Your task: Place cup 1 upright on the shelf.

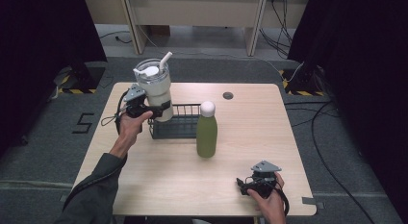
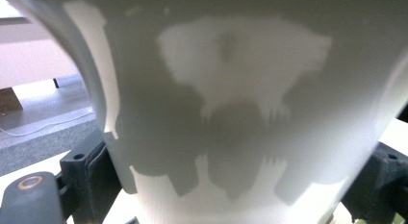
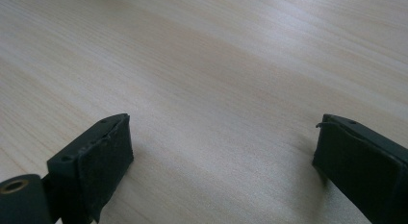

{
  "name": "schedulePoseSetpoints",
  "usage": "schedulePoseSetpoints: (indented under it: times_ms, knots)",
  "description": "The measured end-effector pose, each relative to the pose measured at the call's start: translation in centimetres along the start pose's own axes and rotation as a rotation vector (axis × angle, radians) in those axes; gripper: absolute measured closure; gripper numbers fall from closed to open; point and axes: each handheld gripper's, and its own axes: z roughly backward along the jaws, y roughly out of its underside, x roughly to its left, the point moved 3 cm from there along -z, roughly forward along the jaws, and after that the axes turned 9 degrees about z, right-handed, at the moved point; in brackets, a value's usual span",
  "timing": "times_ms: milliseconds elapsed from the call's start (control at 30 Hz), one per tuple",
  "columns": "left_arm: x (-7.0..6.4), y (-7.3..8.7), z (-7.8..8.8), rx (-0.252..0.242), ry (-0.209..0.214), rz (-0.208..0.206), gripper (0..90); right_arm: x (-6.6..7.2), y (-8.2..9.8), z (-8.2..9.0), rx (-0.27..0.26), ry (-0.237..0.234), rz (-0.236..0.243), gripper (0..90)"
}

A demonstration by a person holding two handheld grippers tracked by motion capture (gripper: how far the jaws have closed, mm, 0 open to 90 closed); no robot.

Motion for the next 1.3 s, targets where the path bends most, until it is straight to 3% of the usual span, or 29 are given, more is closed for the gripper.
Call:
schedulePoseSetpoints:
  times_ms: [233,400,900,1300]
  knots:
    - [0.3,0.5,-0.4,0.007,-0.013,-0.011,10.4,0.0,0.0,0.0,0.000,0.000,0.002,6.5]
    - [0.5,1.0,-0.8,0.005,-0.009,0.012,10.4,0.0,0.0,0.0,0.000,0.000,0.001,6.5]
    - [0.2,2.8,-1.9,0.031,-0.014,-0.021,10.4,0.0,0.0,0.0,0.000,0.000,-0.001,6.5]
    - [0.4,4.0,-2.4,0.038,-0.020,-0.010,10.4,0.0,0.0,0.0,0.000,0.000,-0.002,6.4]
